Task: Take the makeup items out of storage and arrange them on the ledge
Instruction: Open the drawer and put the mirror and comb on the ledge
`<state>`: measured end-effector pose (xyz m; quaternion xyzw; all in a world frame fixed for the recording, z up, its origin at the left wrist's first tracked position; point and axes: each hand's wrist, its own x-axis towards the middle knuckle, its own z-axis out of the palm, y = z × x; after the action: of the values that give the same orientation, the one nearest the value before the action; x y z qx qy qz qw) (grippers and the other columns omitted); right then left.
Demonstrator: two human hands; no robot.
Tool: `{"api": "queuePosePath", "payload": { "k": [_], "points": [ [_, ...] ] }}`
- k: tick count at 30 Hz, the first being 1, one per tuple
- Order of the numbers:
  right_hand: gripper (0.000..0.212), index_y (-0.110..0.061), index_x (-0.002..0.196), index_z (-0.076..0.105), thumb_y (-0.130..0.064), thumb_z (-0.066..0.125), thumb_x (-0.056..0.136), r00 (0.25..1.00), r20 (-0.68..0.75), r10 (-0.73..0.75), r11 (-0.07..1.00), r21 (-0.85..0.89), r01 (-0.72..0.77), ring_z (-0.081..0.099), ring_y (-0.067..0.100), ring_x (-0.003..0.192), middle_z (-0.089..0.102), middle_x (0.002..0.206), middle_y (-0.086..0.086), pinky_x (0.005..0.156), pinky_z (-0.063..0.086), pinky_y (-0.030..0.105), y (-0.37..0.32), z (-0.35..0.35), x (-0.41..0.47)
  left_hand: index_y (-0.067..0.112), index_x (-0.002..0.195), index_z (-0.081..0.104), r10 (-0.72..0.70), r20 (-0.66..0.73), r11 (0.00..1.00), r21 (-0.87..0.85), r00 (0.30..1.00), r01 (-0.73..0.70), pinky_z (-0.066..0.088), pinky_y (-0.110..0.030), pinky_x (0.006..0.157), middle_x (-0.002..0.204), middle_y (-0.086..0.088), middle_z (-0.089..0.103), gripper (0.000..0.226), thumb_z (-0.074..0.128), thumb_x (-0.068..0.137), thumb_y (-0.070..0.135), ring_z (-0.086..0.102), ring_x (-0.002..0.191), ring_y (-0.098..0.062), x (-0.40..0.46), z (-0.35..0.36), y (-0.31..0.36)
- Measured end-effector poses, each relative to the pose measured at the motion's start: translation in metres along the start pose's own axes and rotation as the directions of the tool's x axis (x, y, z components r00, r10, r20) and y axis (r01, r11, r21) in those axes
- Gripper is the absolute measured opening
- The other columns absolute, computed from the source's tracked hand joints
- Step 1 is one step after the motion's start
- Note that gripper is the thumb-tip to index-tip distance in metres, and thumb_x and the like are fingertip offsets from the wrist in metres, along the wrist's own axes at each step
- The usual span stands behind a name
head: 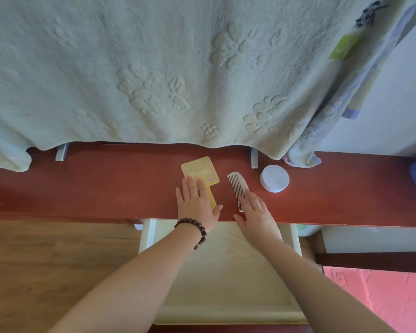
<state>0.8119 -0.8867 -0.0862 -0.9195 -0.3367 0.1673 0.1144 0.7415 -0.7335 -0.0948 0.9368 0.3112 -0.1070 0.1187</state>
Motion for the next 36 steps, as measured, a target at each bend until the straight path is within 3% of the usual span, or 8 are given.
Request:
{"api": "queuePosePath", "payload": {
  "k": [7, 14, 21, 25, 29, 33, 36],
  "points": [
    [0.061, -0.016, 0.149, 0.021, -0.041, 0.041, 0.097, 0.999, 0.013, 0.051, 0.998, 0.021, -0.051, 0.003, 0.020, 0.147, 0.008, 0.159, 0.003, 0.119, 0.017, 0.036, -0.016, 0.000, 0.014, 0.015, 0.152, 0.004, 0.098, 0.050, 0.995, 0.020, 0.994, -0.099, 0.003, -0.052, 0.119, 0.160, -0.013, -0.005, 0.093, 0.043, 0.085, 0.067, -0.004, 0.148, -0.028, 0.015, -0.009, -0.016],
    [0.061, -0.015, 0.149, 0.022, -0.040, 0.043, 0.097, 0.999, -0.028, 0.040, 0.998, 0.049, -0.038, 0.000, 0.018, 0.148, 0.009, 0.160, 0.003, 0.121, 0.010, 0.036, -0.010, -0.001, 0.003, 0.014, 0.152, 0.005, 0.082, -0.018, 0.997, -0.009, 0.997, -0.082, 0.011, -0.047, 0.119, 0.160, -0.012, 0.006, 0.089, 0.043, 0.088, 0.062, 0.002, 0.148, -0.028, -0.006, -0.010, -0.019],
    [0.056, -0.015, 0.147, 0.027, -0.033, 0.045, 0.097, 0.995, -0.089, 0.041, 0.987, 0.156, -0.026, 0.005, 0.019, 0.147, 0.013, 0.159, 0.004, 0.119, 0.014, 0.036, -0.001, 0.011, -0.042, 0.010, 0.148, 0.023, 0.039, -0.122, 0.997, -0.058, 0.992, -0.046, 0.018, -0.043, 0.118, 0.156, -0.013, 0.023, 0.074, 0.042, 0.092, 0.054, 0.017, 0.145, -0.028, -0.064, 0.003, -0.021],
    [0.049, -0.015, 0.142, 0.037, -0.035, 0.044, 0.097, 0.992, -0.097, 0.080, 0.977, 0.207, -0.058, 0.014, 0.021, 0.145, 0.020, 0.156, 0.005, 0.116, 0.026, 0.038, 0.000, 0.023, -0.093, 0.009, 0.140, 0.038, 0.057, -0.190, 0.986, -0.141, 0.980, -0.084, 0.031, -0.043, 0.109, 0.142, -0.010, 0.044, 0.064, 0.047, 0.091, 0.050, 0.034, 0.136, -0.027, -0.115, 0.015, -0.027],
    [0.047, -0.014, 0.136, 0.043, -0.036, 0.048, 0.095, 0.985, -0.126, 0.114, 0.968, 0.237, -0.082, 0.022, 0.024, 0.141, 0.029, 0.152, 0.007, 0.112, 0.031, 0.041, -0.005, 0.040, -0.147, 0.011, 0.135, 0.044, 0.080, -0.209, 0.986, -0.127, 0.975, -0.108, 0.036, -0.044, 0.105, 0.136, -0.010, 0.049, 0.060, 0.048, 0.090, 0.051, 0.041, 0.130, -0.028, -0.167, 0.030, -0.034],
    [0.065, -0.015, 0.142, 0.035, -0.051, 0.050, 0.090, 0.963, -0.203, 0.175, 0.966, 0.226, -0.127, 0.012, 0.022, 0.145, 0.024, 0.154, 0.008, 0.116, 0.025, 0.042, -0.015, 0.059, -0.202, 0.012, 0.125, 0.053, 0.101, -0.240, 0.987, -0.095, 0.965, -0.127, 0.042, -0.048, 0.100, 0.128, -0.012, 0.054, 0.057, 0.049, 0.086, 0.052, 0.048, 0.124, -0.030, -0.222, 0.053, -0.044],
    [0.082, -0.013, 0.146, 0.027, -0.060, 0.053, 0.084, 0.945, -0.242, 0.219, 0.963, 0.209, -0.170, 0.005, 0.021, 0.147, 0.019, 0.156, 0.009, 0.119, 0.015, 0.041, -0.021, 0.074, -0.240, 0.012, 0.126, 0.052, 0.065, -0.259, 0.994, -0.071, 0.964, -0.086, 0.037, -0.052, 0.104, 0.133, -0.015, 0.050, 0.061, 0.045, 0.084, 0.056, 0.042, 0.130, -0.032, -0.257, 0.072, -0.054]
  ]
}}
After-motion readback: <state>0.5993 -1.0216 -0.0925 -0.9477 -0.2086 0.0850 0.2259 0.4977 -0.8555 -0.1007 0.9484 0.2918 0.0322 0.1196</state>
